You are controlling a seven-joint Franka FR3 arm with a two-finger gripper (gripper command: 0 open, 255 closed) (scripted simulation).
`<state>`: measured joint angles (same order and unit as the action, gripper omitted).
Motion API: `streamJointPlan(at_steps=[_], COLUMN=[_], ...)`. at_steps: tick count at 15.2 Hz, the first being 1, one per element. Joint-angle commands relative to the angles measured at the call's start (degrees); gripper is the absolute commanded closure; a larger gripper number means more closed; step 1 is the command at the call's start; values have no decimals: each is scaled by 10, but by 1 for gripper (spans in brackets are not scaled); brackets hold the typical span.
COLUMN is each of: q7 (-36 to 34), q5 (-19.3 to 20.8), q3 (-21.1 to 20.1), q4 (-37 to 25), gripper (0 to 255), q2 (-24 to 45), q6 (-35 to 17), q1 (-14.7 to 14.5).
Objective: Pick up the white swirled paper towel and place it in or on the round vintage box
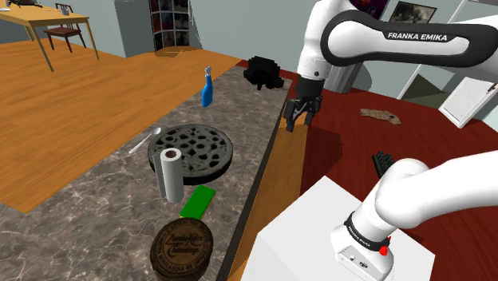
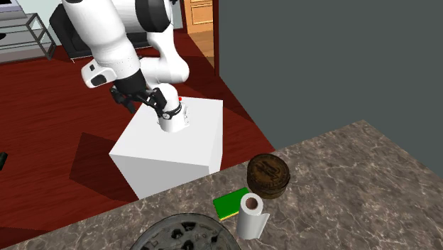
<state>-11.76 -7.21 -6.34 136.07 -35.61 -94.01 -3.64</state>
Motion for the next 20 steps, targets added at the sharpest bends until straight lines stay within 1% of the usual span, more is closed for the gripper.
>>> streamJointPlan(at_steps=[1,6,11,15,20], q7=[-15,-49,-85,-118,-163], q5=[-10,-23,-19,-3,33], q3=[-19,-62,-102,-131,-160], q4=[-18,-62,-122,-181,-270], gripper=[0,0,0,0,0], q2=[33,116,206,283,384], q6=[-20,-70,-111,-135,-153], q1=[-9,-26,-41,-53,-75])
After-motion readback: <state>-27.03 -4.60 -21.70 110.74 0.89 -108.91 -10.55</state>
